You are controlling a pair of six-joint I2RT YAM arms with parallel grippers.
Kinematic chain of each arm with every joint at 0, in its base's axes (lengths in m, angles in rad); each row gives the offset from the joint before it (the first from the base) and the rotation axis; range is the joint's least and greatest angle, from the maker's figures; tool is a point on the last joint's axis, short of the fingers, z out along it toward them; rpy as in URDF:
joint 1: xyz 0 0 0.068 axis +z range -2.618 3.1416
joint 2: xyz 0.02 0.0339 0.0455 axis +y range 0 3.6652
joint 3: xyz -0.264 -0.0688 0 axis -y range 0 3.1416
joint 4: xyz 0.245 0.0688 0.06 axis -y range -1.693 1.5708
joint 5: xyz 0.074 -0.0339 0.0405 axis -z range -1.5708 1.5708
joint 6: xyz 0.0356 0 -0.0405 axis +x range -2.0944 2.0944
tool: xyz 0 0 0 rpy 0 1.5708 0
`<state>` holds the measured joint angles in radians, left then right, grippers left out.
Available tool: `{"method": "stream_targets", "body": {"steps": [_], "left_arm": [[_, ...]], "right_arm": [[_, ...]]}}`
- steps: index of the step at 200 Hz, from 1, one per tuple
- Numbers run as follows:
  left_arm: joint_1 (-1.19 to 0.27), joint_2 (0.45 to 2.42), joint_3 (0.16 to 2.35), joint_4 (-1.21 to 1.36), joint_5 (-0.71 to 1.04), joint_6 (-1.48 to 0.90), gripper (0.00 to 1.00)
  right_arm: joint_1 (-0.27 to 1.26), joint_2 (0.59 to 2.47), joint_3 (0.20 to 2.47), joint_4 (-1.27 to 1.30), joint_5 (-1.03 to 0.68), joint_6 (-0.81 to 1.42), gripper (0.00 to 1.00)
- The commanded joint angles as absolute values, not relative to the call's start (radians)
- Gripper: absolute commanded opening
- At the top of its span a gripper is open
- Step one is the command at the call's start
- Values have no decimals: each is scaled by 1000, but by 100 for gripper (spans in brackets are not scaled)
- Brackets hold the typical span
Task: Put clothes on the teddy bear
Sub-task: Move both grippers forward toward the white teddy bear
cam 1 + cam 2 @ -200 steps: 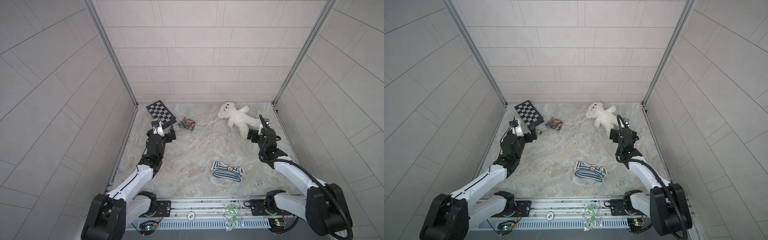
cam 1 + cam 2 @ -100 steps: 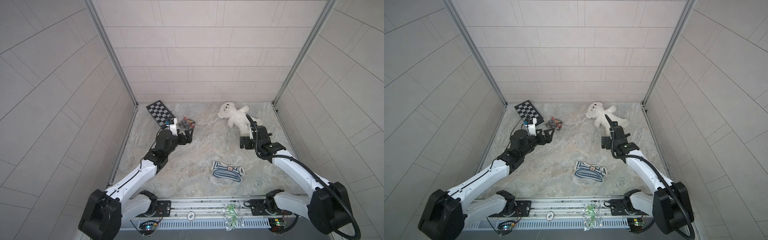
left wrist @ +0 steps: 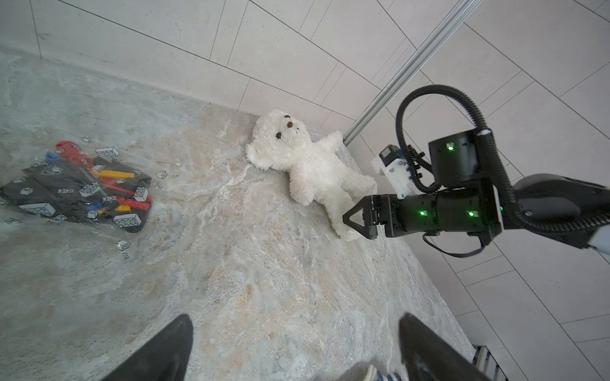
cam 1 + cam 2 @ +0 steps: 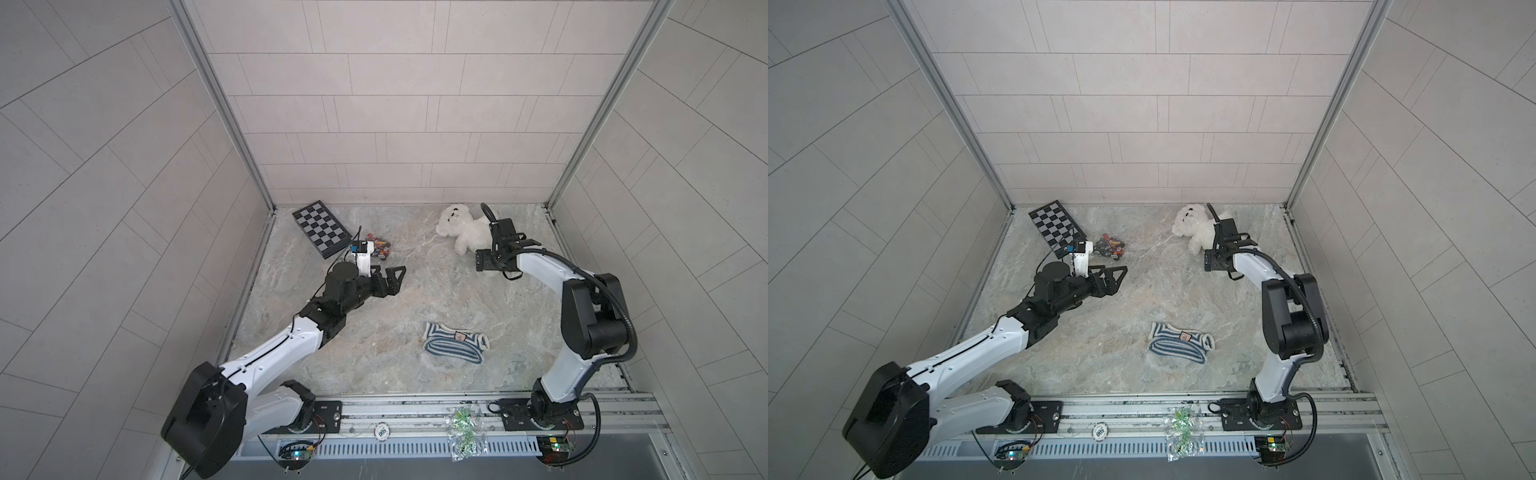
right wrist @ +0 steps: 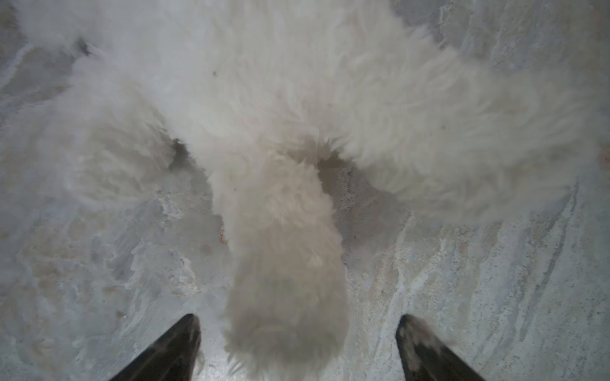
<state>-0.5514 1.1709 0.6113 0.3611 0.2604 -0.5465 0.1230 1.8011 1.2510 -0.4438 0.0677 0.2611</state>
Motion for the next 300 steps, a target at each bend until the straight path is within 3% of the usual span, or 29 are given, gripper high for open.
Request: {"method": "stream_targets", "body": {"steps": [1, 46, 108, 142, 222, 300], "left_arm": [[-557, 1194, 638, 405, 279, -549, 100], [-555, 1209, 655, 397, 263, -519, 100], [-531, 1182, 626, 393, 231, -520, 100], [-515, 1151, 604, 374, 217, -518, 100], [-420, 1098, 571, 308, 206, -505, 100], [-391, 1128, 569, 294, 213, -522, 100]], "right_arm": [[115, 1853, 1310, -538, 74, 254, 90], [111, 1896, 1333, -554, 90, 255, 72], [125, 1877, 1332, -567, 87, 264, 22], [186, 1822, 1328, -568, 74, 295, 7], [432, 1621, 1195, -379, -15, 498, 9], [645, 1692, 1138, -200, -65, 653, 18]]}}
